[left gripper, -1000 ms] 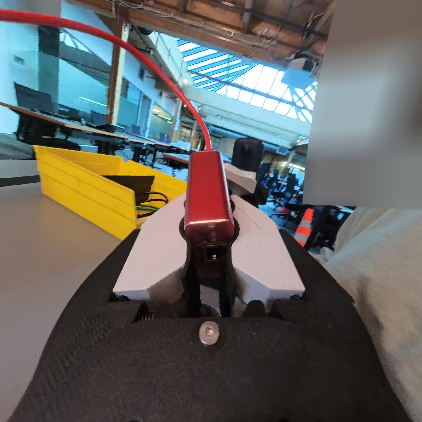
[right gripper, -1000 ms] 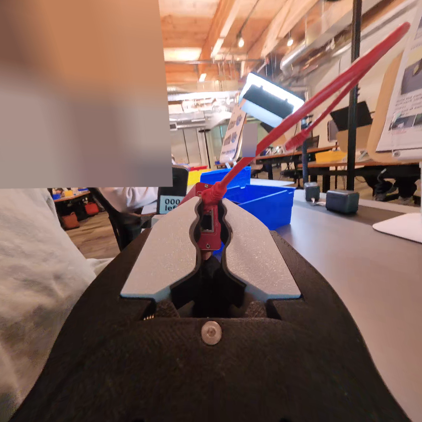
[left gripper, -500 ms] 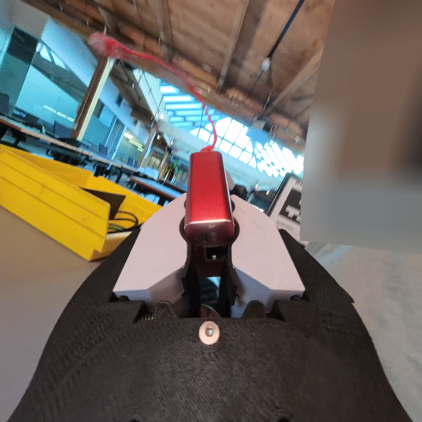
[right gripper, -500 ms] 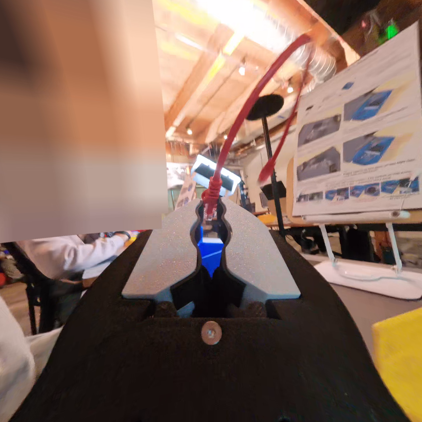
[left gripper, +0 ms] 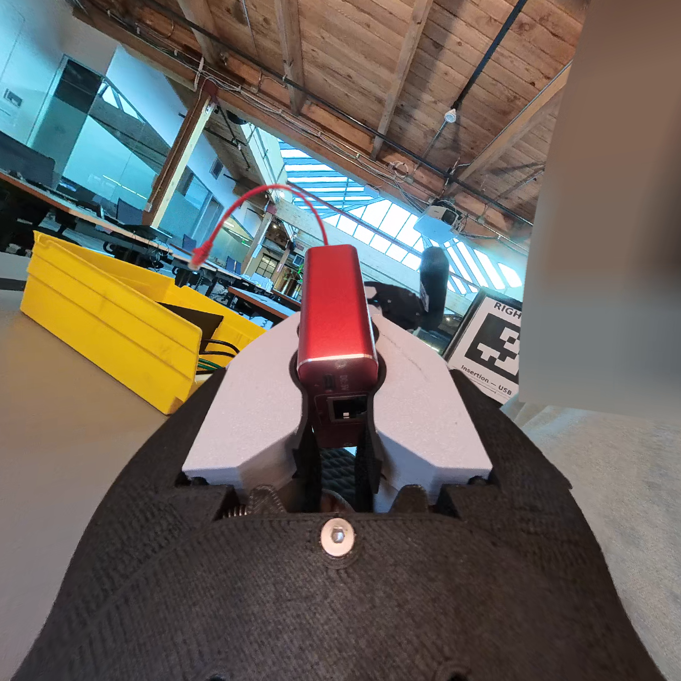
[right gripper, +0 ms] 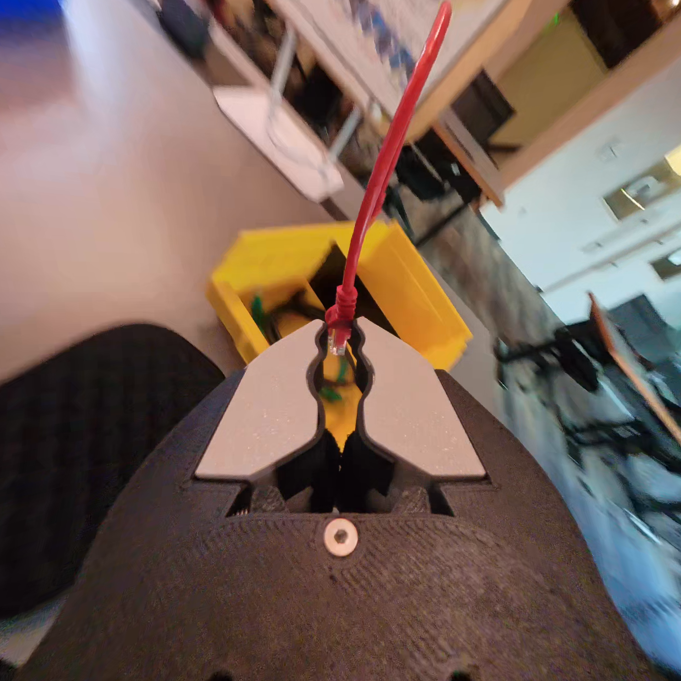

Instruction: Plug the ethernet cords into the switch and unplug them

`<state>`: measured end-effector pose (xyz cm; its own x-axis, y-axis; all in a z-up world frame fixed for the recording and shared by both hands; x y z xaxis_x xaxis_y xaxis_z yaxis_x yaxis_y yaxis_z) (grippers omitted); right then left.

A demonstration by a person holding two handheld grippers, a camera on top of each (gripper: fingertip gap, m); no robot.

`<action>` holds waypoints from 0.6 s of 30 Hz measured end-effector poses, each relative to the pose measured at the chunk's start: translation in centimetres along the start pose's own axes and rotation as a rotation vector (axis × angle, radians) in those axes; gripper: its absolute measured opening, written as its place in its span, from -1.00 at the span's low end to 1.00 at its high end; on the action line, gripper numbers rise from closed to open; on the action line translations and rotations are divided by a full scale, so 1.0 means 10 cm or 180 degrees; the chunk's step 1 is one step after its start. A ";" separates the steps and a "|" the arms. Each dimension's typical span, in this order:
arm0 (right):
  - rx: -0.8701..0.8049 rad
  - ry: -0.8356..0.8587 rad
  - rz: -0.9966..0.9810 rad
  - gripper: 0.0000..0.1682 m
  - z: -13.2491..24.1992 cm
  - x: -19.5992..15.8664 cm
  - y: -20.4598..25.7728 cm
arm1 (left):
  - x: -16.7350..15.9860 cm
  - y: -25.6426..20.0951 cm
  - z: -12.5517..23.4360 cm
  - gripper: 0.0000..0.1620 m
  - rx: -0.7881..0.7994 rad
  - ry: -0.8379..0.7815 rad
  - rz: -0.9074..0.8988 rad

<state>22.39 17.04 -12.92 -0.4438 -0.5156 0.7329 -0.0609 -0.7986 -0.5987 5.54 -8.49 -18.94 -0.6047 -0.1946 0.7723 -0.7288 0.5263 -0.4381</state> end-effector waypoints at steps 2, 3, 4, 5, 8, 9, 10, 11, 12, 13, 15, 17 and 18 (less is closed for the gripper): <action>-0.0285 0.0596 0.0422 -0.86 0.05 -0.15 -0.07 | -0.01 0.00 -0.01 -0.64 -0.0001 0.0021 0.0000; -0.0332 0.0866 0.0691 -0.85 0.06 -0.21 -0.08 | -0.01 0.00 -0.01 -0.64 0.0001 0.0032 -0.0014; -0.0331 0.1084 0.0935 -0.85 0.05 -0.27 -0.07 | -0.01 0.00 -0.01 -0.64 0.0008 0.0047 -0.0025; -0.0321 0.1254 0.1084 -0.85 0.02 -0.31 -0.05 | -0.02 0.00 -0.02 -0.64 0.0016 0.0067 -0.0027; -0.0240 0.1580 0.1362 -0.85 -0.08 -0.41 -0.01 | -0.03 0.00 -0.02 -0.64 0.0016 0.0088 -0.0032; -0.0257 0.1654 0.1534 -0.85 -0.13 -0.43 0.00 | -0.03 0.00 -0.02 -0.63 0.0019 0.0089 -0.0033; -0.0275 0.1752 0.1719 -0.84 -0.17 -0.45 0.00 | -0.03 0.00 -0.02 -0.63 0.0022 0.0092 -0.0026; -0.0309 0.1848 0.1882 -0.84 -0.22 -0.47 -0.01 | -0.03 0.00 -0.02 -0.64 0.0021 0.0100 -0.0014; -0.0354 0.1898 0.2011 -0.84 -0.27 -0.48 -0.02 | -0.03 0.00 -0.02 -0.63 0.0023 0.0112 -0.0006; -0.0380 0.1906 0.2105 -0.83 -0.34 -0.49 -0.02 | -0.04 0.01 -0.02 -0.63 0.0032 0.0125 -0.0004; -0.0406 0.1804 0.2236 -0.83 -0.48 -0.50 -0.02 | -0.05 0.01 -0.03 -0.64 0.0050 0.0155 -0.0007; -0.0390 0.1733 0.2308 -0.81 -0.61 -0.54 0.01 | -0.05 0.01 -0.03 -0.64 0.0054 0.0171 -0.0011; -0.0346 0.1729 0.2316 -0.81 -0.67 -0.57 0.03 | -0.05 0.02 -0.03 -0.64 0.0059 0.0177 -0.0011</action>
Point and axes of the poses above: each gripper's, where its closed fingertips meet, z back along the fingers, x out of its top, y = z × x across the jaws, the point moved 7 cm from there along z, back along the fingers, and after that the axes turned 2 degrees about -x, right-handed, at the moved point
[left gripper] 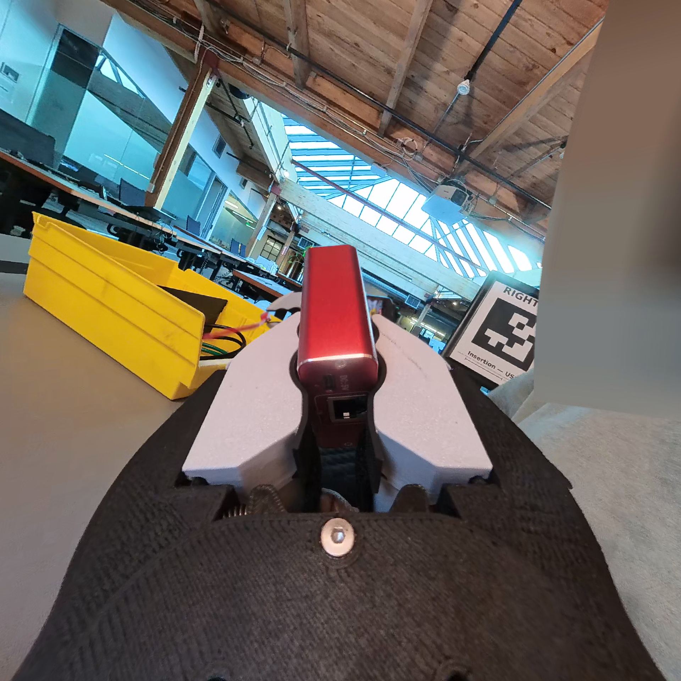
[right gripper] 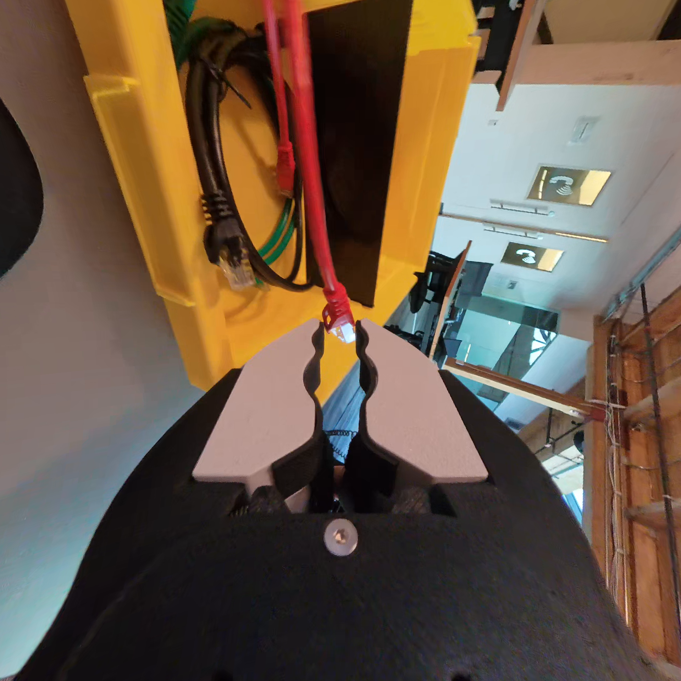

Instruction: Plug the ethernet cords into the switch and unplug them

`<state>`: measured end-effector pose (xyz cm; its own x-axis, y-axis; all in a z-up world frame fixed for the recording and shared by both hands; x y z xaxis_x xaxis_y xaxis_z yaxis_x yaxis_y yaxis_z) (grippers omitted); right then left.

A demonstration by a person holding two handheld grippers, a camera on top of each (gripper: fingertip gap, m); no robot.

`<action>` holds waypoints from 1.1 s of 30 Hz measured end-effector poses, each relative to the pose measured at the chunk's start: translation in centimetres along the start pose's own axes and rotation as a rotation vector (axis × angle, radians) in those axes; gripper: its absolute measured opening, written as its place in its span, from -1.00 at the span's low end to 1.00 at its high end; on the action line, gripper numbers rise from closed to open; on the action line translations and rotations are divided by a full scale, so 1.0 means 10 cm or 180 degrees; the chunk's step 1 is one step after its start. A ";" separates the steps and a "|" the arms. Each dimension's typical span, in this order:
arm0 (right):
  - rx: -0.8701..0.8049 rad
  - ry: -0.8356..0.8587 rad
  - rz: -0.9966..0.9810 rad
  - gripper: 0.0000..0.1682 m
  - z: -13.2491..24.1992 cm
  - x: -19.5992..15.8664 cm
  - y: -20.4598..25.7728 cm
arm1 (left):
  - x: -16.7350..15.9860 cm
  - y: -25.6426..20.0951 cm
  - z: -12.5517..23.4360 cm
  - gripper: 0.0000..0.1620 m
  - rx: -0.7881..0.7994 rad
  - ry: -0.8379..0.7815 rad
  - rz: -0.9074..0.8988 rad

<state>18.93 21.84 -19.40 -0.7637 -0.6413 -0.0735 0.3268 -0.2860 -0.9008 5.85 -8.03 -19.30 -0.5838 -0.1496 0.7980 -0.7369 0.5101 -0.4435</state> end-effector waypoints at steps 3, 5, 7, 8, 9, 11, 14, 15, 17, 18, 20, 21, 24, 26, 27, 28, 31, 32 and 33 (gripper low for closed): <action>0.0237 0.0033 0.0001 -0.72 -0.15 0.03 0.12 | -0.01 0.01 0.00 -0.64 0.0028 0.0024 0.0013; 0.0447 0.0002 -0.0139 -0.64 -0.20 0.02 0.19 | -0.02 0.02 0.00 -0.64 0.0040 0.0049 0.0017; 0.0618 -0.0076 -0.0483 -0.51 -0.20 -0.02 0.20 | -0.02 0.02 -0.01 -0.63 0.0042 0.0069 0.0006; 0.0685 -0.0131 -0.0729 -0.46 -0.19 -0.06 0.17 | -0.02 0.02 -0.01 -0.63 0.0045 0.0076 0.0004; 0.0757 -0.0199 -0.1007 -0.42 -0.17 -0.09 0.14 | -0.03 0.02 -0.01 -0.63 0.0048 0.0082 0.0006; 0.0929 -0.0320 -0.1540 -0.35 -0.13 -0.17 0.09 | -0.03 0.02 -0.01 -0.63 0.0054 0.0082 0.0022; 0.1270 -0.0513 -0.2129 -0.26 -0.04 -0.26 0.04 | -0.03 0.02 -0.01 -0.63 0.0064 0.0093 0.0020; 0.1388 -0.0591 -0.2249 -0.24 0.00 -0.28 0.04 | -0.03 0.02 -0.01 -0.63 0.0068 0.0101 0.0014; 0.1396 -0.0764 -0.2378 -0.37 0.06 -0.29 0.02 | -0.04 0.02 -0.02 -0.64 0.0082 0.0126 -0.0001; 0.1340 -0.0897 -0.2408 -0.50 0.10 -0.28 0.01 | -0.04 0.02 -0.02 -0.63 0.0087 0.0138 -0.0011; 0.1457 -0.1205 -0.2379 -0.55 0.18 -0.20 0.05 | -0.05 0.02 -0.02 -0.64 0.0094 0.0156 -0.0019; 0.1606 -0.1329 -0.2323 -0.53 0.23 -0.16 0.09 | -0.05 0.03 -0.02 -0.63 0.0098 0.0161 -0.0016; 0.2003 -0.1600 -0.1973 -0.64 0.35 -0.02 0.30 | -0.05 0.03 -0.02 -0.63 0.0107 0.0164 -0.0015; 0.2043 -0.1674 -0.1831 -0.70 0.36 0.10 0.41 | -0.06 0.04 -0.02 -0.64 0.0108 0.0172 0.0002; 0.2078 -0.1675 -0.1811 -0.74 0.35 0.17 0.46 | -0.06 0.04 -0.03 -0.64 0.0105 0.0179 0.0011; 0.2139 -0.1663 -0.1798 -0.74 0.34 0.24 0.51 | -0.07 0.04 -0.03 -0.64 0.0104 0.0190 0.0014; 0.2082 -0.1450 -0.1837 -0.68 0.18 0.37 0.57 | -0.07 0.04 -0.03 -0.63 0.0122 0.0217 -0.0008; 0.2078 -0.1366 -0.1867 -0.67 0.12 0.40 0.58 | -0.07 0.04 -0.03 -0.63 0.0134 0.0219 -0.0018; 0.2110 -0.1293 -0.1867 -0.69 0.07 0.42 0.60 | -0.07 0.04 -0.03 -0.63 0.0143 0.0214 -0.0023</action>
Point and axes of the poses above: each gripper's, where its closed fingertips meet, z back along the fingers, x out of its top, y = z × x across the jaws, the point moved 7 cm from there along z, back along the fingers, and after that the axes turned 2 degrees about -x, right-handed, at the moved point
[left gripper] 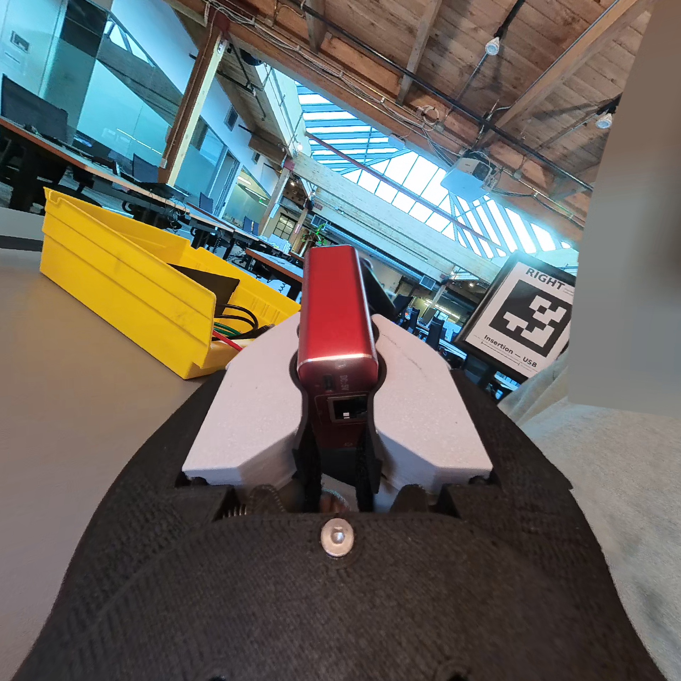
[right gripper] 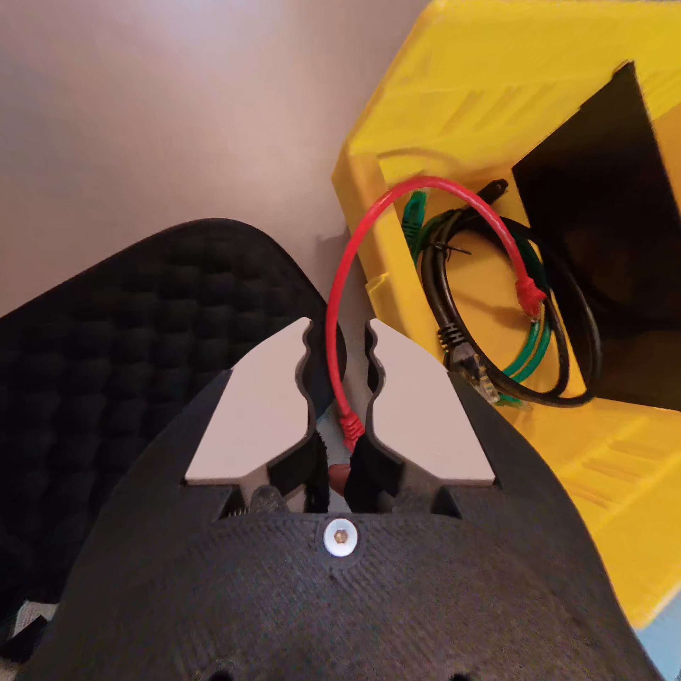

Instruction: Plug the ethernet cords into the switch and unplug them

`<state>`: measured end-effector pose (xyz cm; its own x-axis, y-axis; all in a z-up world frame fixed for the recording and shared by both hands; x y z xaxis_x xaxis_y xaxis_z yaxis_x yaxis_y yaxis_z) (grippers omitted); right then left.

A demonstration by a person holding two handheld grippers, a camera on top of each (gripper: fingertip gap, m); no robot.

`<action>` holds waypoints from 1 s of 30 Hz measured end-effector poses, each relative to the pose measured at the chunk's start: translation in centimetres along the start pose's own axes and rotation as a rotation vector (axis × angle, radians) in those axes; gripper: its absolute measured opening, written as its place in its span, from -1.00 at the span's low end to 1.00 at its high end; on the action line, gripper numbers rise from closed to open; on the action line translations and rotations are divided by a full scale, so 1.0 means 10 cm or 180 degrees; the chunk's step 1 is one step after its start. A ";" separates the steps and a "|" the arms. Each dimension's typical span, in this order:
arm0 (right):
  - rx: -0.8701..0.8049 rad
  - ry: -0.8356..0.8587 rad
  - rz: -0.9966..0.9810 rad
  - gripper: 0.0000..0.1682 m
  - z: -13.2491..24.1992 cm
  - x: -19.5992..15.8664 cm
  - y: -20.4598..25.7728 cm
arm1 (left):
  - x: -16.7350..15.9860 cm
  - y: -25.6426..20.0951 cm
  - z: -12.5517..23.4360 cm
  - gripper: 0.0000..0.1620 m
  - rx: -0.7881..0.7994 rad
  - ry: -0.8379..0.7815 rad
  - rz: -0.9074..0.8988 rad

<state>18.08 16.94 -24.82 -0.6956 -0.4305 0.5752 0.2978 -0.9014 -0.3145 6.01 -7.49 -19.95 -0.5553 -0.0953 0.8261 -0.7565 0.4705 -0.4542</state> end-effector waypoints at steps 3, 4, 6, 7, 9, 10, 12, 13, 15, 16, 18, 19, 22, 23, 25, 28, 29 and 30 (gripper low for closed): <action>0.0027 0.0145 0.0299 -0.93 -0.05 0.01 0.01 | 0.01 0.01 0.01 -0.63 0.0000 -0.0028 0.0031; -0.0147 0.0176 0.0529 -0.93 0.00 0.03 -0.01 | 0.01 0.01 0.01 -0.63 -0.0001 -0.0035 0.0040; -0.0593 0.0299 0.1124 -0.93 0.16 0.10 -0.04 | 0.01 0.01 0.01 -0.64 -0.0007 -0.0043 0.0051; -0.0833 0.0393 0.1421 -0.91 0.25 0.16 -0.04 | 0.01 0.01 0.01 -0.64 -0.0014 -0.0044 0.0058; -0.1227 0.0519 0.1841 -0.94 0.37 0.26 -0.06 | 0.01 0.01 0.00 -0.63 -0.0038 -0.0044 0.0079; -0.1395 0.0561 0.2052 -0.93 0.40 0.31 -0.08 | 0.01 0.00 0.00 -0.63 -0.0049 -0.0048 0.0084; -0.1547 0.0565 0.2353 -0.94 0.41 0.36 -0.13 | 0.01 0.00 0.01 -0.63 -0.0054 -0.0057 0.0079; -0.1662 0.0533 0.2442 -0.94 0.40 0.38 -0.18 | 0.01 0.00 0.01 -0.63 -0.0047 -0.0060 0.0073; -0.1804 0.0414 0.2433 -0.95 0.35 0.41 -0.32 | 0.02 0.00 0.01 -0.63 -0.0036 -0.0069 0.0069; -0.1821 0.0333 0.2396 -0.95 0.31 0.40 -0.40 | 0.02 0.00 0.01 -0.63 -0.0039 -0.0076 0.0071; -0.1761 0.0167 0.2279 -0.95 0.19 0.34 -0.52 | 0.02 0.00 0.02 -0.64 -0.0041 -0.0079 0.0067; -0.1642 0.0144 0.2149 -0.94 0.13 0.29 -0.56 | 0.02 0.00 0.02 -0.65 -0.0030 -0.0076 0.0057; -0.1183 0.0262 0.1576 -0.94 -0.01 0.10 -0.59 | 0.01 0.01 0.01 -0.65 -0.0015 -0.0056 0.0051; -0.1138 0.0318 0.1312 -0.93 -0.02 0.05 -0.62 | 0.01 0.01 0.01 -0.64 -0.0046 -0.0071 0.0087; -0.0989 0.0402 0.0818 -0.83 0.01 -0.02 -0.66 | 0.02 0.01 0.02 -0.64 -0.0123 -0.0134 0.0195; -0.0650 0.0147 -0.0062 -0.59 0.08 -0.05 -0.71 | 0.04 0.02 0.03 -0.64 -0.0125 -0.0200 0.0245; -0.0576 -0.0030 -0.0308 -0.58 0.11 -0.04 -0.74 | 0.04 0.02 0.03 -0.64 -0.0116 -0.0200 0.0236; -0.0498 -0.0222 -0.0512 -0.56 0.16 -0.03 -0.76 | 0.04 0.02 0.03 -0.64 -0.0106 -0.0193 0.0226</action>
Point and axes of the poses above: each gripper's, where its closed fingertips meet, z back along the fingers, x out of its top, y = z × x across the jaws, the point moved 7 cm from there along z, back along the fingers, and after that the axes turned 2 degrees about -x, right-handed, at the moved point
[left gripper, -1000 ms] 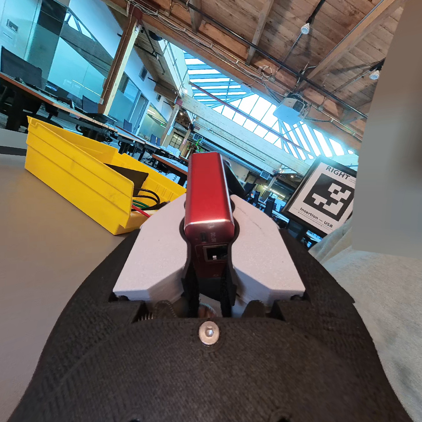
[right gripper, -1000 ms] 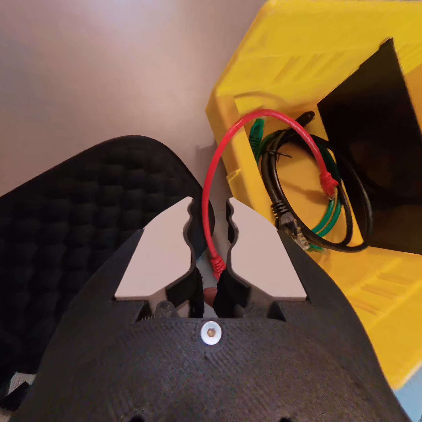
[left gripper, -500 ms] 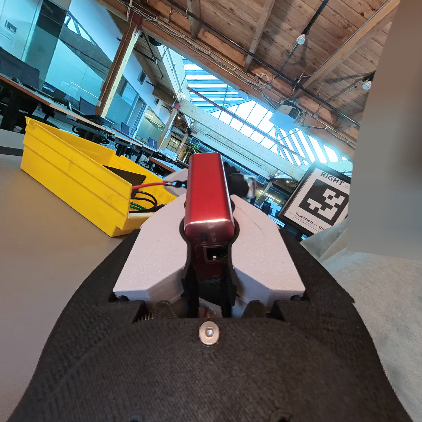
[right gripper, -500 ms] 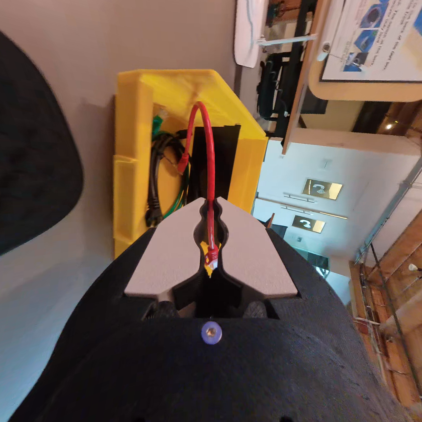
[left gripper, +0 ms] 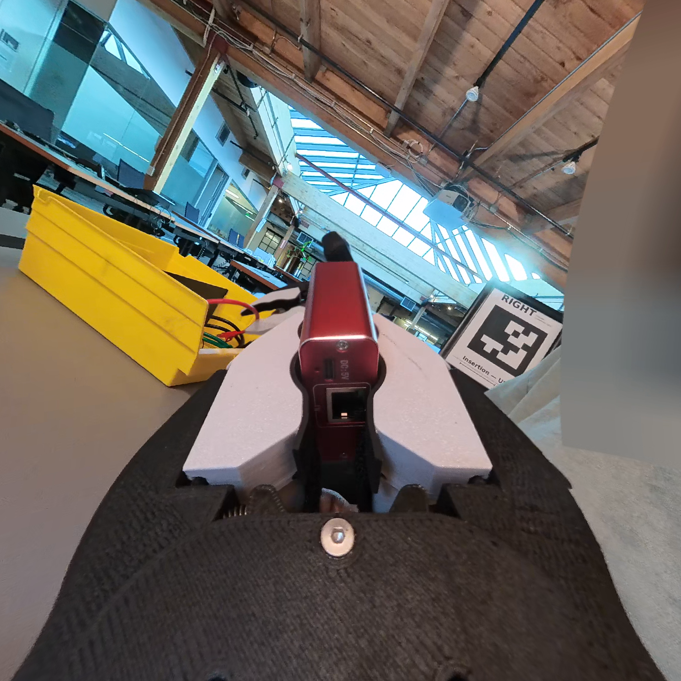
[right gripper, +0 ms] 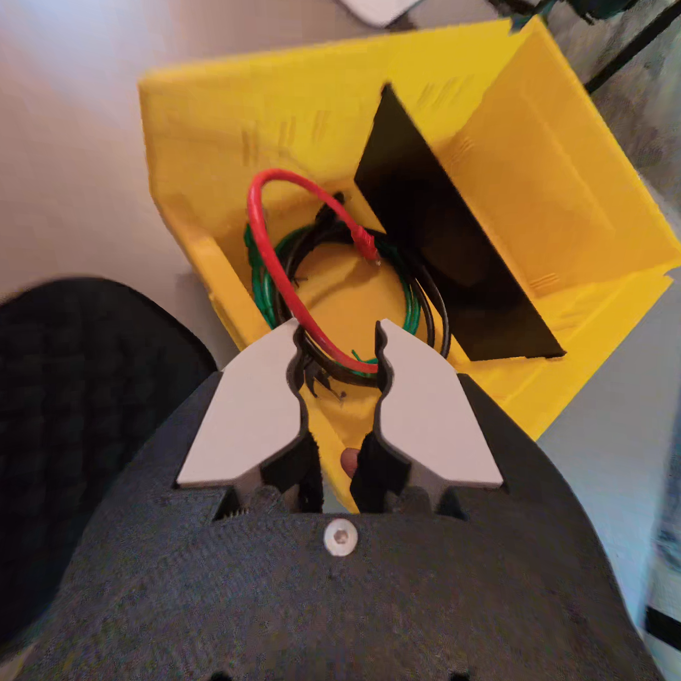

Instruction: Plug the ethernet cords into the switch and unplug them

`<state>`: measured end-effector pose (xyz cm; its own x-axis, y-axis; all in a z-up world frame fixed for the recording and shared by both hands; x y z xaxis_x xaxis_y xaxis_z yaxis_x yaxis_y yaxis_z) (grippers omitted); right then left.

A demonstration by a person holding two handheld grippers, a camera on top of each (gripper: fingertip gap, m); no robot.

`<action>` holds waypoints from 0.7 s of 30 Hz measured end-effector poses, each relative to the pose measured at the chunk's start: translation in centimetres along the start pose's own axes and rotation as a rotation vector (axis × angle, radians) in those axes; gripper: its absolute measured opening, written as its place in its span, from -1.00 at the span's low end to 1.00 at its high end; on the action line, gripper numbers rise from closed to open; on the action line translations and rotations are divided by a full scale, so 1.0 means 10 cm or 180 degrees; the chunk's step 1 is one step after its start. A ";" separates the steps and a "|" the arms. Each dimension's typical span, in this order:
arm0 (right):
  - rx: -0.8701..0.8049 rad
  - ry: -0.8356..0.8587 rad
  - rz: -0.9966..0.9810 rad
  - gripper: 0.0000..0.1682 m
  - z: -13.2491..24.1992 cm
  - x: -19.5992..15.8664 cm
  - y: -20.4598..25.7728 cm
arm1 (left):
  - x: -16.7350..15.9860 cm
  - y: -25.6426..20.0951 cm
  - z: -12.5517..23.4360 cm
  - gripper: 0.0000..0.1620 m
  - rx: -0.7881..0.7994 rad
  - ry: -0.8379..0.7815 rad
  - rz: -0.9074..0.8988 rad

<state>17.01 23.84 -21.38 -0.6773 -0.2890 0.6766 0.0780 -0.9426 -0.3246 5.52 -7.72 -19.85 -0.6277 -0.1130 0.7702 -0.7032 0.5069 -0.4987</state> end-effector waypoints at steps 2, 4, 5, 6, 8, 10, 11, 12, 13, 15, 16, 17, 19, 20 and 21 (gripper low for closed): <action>0.0250 -0.0259 -0.0367 -0.47 0.08 0.02 -0.02 | -0.01 0.01 0.00 -0.64 0.0018 0.0017 -0.0006; 0.0499 -0.0405 -0.0629 -0.28 0.17 0.04 -0.02 | -0.01 0.01 0.00 -0.65 0.0030 0.0008 0.0008; 0.0564 -0.0489 -0.0706 -0.24 0.21 0.05 -0.01 | 0.00 0.02 0.00 -0.64 0.0032 0.0000 0.0016; 0.0599 -0.0574 -0.0740 -0.24 0.25 0.06 0.01 | 0.00 0.02 0.00 -0.64 0.0032 -0.0008 0.0026; 0.0643 -0.0618 -0.0733 -0.23 0.27 0.05 0.05 | 0.00 0.02 0.00 -0.65 0.0031 -0.0014 0.0039; 0.0592 -0.0562 -0.0672 -0.21 0.26 0.03 0.09 | 0.00 0.02 0.01 -0.64 0.0045 -0.0015 0.0041; 0.0607 -0.0626 -0.0604 -0.20 0.27 0.05 0.14 | 0.00 0.03 0.01 -0.64 0.0058 -0.0020 0.0047; 0.0704 -0.0777 -0.0524 -0.20 0.29 0.12 0.23 | 0.00 0.03 0.01 -0.64 0.0064 -0.0029 0.0058; 0.0870 -0.0994 -0.0476 -0.19 0.30 0.21 0.35 | 0.00 0.04 0.01 -0.65 0.0058 -0.0043 0.0071; 0.1394 -0.1458 -0.0532 -0.19 0.34 0.44 0.66 | 0.02 0.04 0.02 -0.65 0.0040 -0.0087 0.0075; 0.1749 -0.1657 -0.0625 -0.20 0.35 0.55 0.83 | 0.02 0.03 0.02 -0.64 0.0035 -0.0110 0.0062; 0.2122 -0.1796 -0.0716 -0.20 0.35 0.65 1.00 | 0.03 0.03 0.02 -0.64 0.0031 -0.0132 0.0048; 0.2651 -0.1946 -0.0864 -0.21 0.32 0.81 1.31 | 0.03 0.03 0.03 -0.65 0.0031 -0.0152 0.0035; 0.2794 -0.1971 -0.0879 -0.23 0.30 0.87 1.43 | 0.03 0.03 0.03 -0.64 0.0037 -0.0143 0.0036; 0.2897 -0.1984 -0.0846 -0.24 0.28 0.92 1.54 | 0.03 0.03 0.03 -0.65 0.0046 -0.0123 0.0039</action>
<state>14.00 6.23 -18.34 -0.2894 0.1456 0.9461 0.6613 -0.6842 0.3075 5.02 -7.87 -19.89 -0.6485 -0.1400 0.7482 -0.6999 0.4961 -0.5138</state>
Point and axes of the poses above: each gripper's, where its closed fingertips meet, z back along the fingers, x out of its top, y = z × x across the jaws, the point moved 7 cm from there along z, back along the fingers, and after that the axes turned 2 degrees about -x, right-handed, at the moved point
